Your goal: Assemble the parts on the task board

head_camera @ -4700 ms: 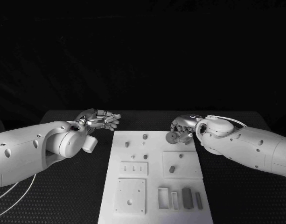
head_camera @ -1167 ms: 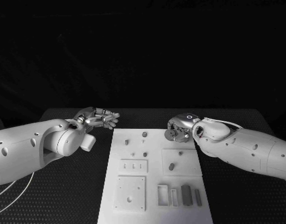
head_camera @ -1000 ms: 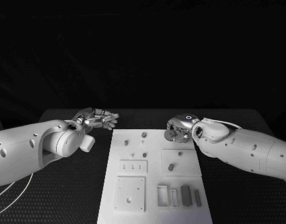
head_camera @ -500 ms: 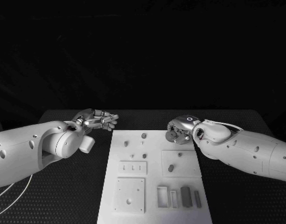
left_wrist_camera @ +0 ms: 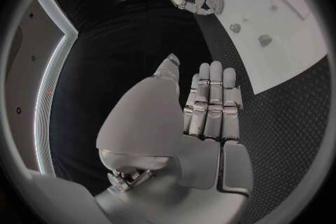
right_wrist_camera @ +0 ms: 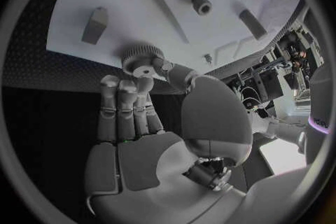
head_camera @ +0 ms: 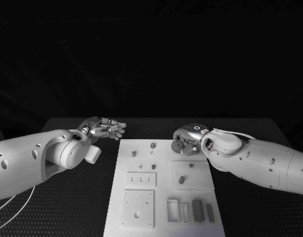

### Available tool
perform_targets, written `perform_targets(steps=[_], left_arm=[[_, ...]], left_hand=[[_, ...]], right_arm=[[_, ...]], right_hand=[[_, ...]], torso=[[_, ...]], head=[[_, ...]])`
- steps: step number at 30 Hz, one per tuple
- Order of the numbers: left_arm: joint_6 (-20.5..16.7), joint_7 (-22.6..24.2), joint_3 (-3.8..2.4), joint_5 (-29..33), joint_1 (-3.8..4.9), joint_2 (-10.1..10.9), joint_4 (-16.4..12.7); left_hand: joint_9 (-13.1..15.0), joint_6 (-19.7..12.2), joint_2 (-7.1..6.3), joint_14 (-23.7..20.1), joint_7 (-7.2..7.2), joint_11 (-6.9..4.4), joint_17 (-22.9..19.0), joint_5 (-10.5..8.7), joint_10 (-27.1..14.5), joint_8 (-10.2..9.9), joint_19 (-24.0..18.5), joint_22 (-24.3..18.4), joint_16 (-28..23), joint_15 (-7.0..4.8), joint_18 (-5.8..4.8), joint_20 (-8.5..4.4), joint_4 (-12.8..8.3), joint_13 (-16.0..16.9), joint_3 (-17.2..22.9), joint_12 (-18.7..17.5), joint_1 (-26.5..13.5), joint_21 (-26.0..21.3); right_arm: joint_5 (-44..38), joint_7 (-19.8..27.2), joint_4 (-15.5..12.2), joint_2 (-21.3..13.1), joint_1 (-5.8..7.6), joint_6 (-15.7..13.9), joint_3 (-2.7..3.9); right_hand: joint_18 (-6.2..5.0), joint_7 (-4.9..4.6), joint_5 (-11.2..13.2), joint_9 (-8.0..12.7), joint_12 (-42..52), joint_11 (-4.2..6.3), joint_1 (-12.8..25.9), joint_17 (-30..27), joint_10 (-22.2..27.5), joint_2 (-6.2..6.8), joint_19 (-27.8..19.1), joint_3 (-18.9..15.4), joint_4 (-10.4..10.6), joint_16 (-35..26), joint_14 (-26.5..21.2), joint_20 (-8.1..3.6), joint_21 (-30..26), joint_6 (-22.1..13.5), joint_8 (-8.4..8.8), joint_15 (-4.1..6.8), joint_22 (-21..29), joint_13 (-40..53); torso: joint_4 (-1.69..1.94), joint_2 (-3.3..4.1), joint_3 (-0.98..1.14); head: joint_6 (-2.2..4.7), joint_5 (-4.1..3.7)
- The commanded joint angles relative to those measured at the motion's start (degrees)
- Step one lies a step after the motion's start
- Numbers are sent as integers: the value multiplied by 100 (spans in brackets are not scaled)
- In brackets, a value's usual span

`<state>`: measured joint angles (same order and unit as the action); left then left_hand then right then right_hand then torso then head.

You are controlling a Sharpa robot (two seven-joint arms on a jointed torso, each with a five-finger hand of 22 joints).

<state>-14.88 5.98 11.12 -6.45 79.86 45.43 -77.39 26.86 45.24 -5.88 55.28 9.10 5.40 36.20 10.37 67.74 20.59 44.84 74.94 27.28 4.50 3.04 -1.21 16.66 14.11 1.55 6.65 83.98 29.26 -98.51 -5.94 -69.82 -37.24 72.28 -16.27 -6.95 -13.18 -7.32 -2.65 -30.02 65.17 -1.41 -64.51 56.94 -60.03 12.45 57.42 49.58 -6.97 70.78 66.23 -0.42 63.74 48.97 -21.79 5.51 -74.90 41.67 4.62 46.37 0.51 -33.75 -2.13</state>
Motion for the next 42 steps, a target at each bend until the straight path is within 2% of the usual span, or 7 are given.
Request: perform_targets(steps=[1,10,18,28,34,38,42], left_arm=[[46,33,-4,-19,6,-2,-18],[52,31,-4,-19,8,3,-31],[57,28,-4,-19,8,9,-43],[62,25,-4,-19,8,-3,-46],[61,26,-4,-19,8,-10,-43],[66,30,-5,-20,8,-22,-47],[68,27,-5,-21,8,-20,-40]], left_hand=[[9,3,-3,46,-8,-21,10,-36,-30,-34,-28,14,-26,4,115,1,-3,6,-42,-33,51,35],[12,2,-5,45,-9,-22,11,-37,-30,-37,-30,13,-29,5,115,1,-2,8,-45,-35,53,34],[15,2,-5,45,-10,-22,12,-38,-30,-40,-31,12,-30,5,114,2,-2,9,-48,-37,54,34],[18,1,-6,45,-10,-21,13,-39,-31,-44,-32,11,-32,6,114,2,-2,9,-51,-40,55,34],[20,1,-6,44,-10,-21,14,-39,-31,-46,-32,11,-34,6,114,2,-2,10,-53,-42,56,34],[22,1,-5,44,-10,-21,14,-39,-31,-47,-33,10,-35,6,114,3,-2,11,-54,-43,57,34],[23,1,-5,44,-9,-21,15,-39,-31,-49,-33,10,-35,6,114,3,-2,11,-55,-44,58,34]], right_arm=[[-233,-121,-171,-31,56,-16,20],[-338,-233,-595,28,92,-66,30],[-504,-342,-759,220,91,-136,30],[-698,-508,-583,615,-1,-241,27],[-896,-606,-456,844,-41,-326,24],[-1111,-663,-291,973,-109,-356,-21],[-1272,-701,-196,1059,-176,-420,-56]], right_hand=[[-182,238,-12,-69,14,254,-31,-10,196,15,24,29,5,34,94,-15,30,1137,-19,105,-26,-12],[-182,243,-12,-81,13,260,-25,-14,177,28,40,36,7,37,110,-23,37,1146,-24,112,-23,-22],[-182,245,-12,-86,11,262,-23,-16,169,33,48,41,8,37,118,-27,40,1147,-25,115,-20,-27],[-182,247,-12,-92,9,265,-26,-19,160,43,57,51,6,37,126,-33,43,1147,-24,119,-18,-33],[-182,248,-12,-96,7,266,-26,-22,153,53,64,59,8,38,133,-37,45,1149,-24,122,-16,-38],[-182,250,-12,-100,7,269,-29,-24,145,64,72,66,8,39,142,-42,49,1154,-26,125,-14,-43],[-182,253,-12,-107,5,272,-35,-28,133,87,81,83,10,38,152,-49,51,1161,-28,129,-10,-50]], torso=[[-13,0,-6],[3,-1,-6],[-2,5,-1],[21,9,-11],[6,7,-7],[13,7,-15],[14,9,-6]], head=[[1,25],[1,16],[1,42],[-10,64],[-23,85],[-13,85],[-33,96]])
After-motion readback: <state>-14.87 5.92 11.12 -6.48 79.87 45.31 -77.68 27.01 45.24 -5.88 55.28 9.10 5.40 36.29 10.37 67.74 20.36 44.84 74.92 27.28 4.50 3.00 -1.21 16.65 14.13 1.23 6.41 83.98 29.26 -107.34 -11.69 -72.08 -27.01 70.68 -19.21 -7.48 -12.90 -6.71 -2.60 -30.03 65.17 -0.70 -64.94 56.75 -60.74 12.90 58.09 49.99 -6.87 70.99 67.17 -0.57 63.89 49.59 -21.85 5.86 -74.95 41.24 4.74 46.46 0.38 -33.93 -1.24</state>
